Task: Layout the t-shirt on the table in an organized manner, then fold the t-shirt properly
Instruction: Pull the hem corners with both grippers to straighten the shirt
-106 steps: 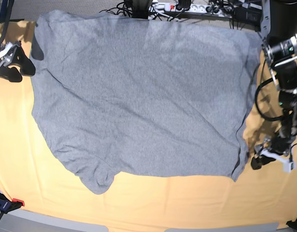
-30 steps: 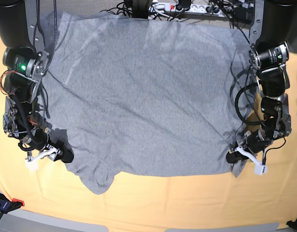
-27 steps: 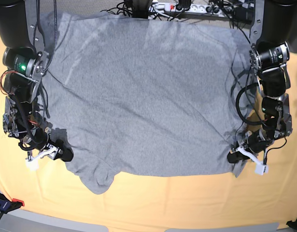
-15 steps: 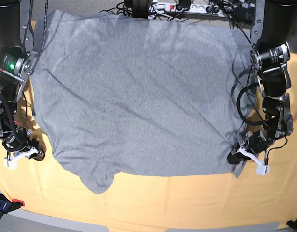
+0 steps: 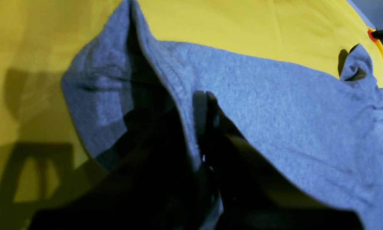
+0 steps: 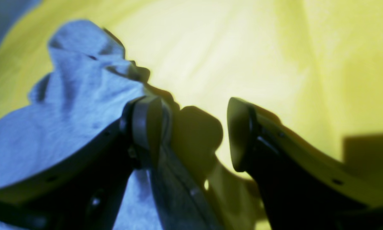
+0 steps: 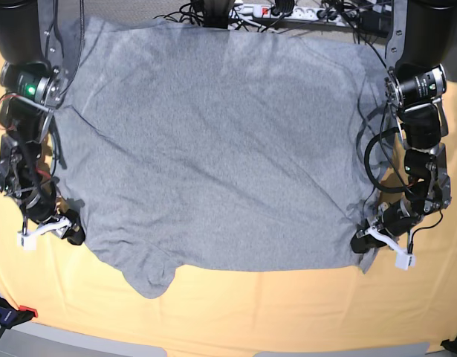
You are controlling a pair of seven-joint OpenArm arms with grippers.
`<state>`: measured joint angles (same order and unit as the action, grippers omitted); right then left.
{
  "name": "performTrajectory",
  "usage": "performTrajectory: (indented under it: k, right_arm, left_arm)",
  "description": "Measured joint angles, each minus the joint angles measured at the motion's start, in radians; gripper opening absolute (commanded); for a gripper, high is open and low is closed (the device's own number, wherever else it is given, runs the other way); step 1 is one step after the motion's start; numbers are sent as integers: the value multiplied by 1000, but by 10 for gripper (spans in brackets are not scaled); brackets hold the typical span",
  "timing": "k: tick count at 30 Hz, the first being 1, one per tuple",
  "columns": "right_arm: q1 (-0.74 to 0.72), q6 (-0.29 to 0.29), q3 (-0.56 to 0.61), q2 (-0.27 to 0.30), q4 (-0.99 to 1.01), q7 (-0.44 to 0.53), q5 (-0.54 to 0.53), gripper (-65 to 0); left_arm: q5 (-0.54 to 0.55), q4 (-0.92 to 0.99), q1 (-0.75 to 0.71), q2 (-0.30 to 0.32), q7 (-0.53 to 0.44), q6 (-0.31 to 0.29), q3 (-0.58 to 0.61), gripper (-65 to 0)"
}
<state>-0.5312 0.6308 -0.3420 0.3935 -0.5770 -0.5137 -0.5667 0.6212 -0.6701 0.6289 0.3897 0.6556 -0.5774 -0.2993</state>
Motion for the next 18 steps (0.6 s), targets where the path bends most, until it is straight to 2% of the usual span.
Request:
performTrajectory:
  k: [3,8,13,15,16,18]
  right_arm:
    - [19,62,0,-12,-2,0,-23,-310]
    - [19,69,-1,-43,-2,-48,-102,-310]
    - [16,70,-1,-45,-2,-63,-107,-314]
    - [16,69,-1,-44,-2,-67,-106,-374]
    - [16,69,-1,-44,-2,-74,-106,-443]
    - [18,69,0,-45,-2,-89,-94,-630]
  left_arm:
    - [0,0,0,-1,-1,0,0,-650]
    - [0,0,0,0,0,0,0,-650]
    - [0,0,0,-2,-1,0,0,-650]
    - [0,0,0,-1,0,0,0,-650]
    - [0,0,0,-1,0,0,0,-650]
    - [0,0,0,-2,-1,0,0,-650]
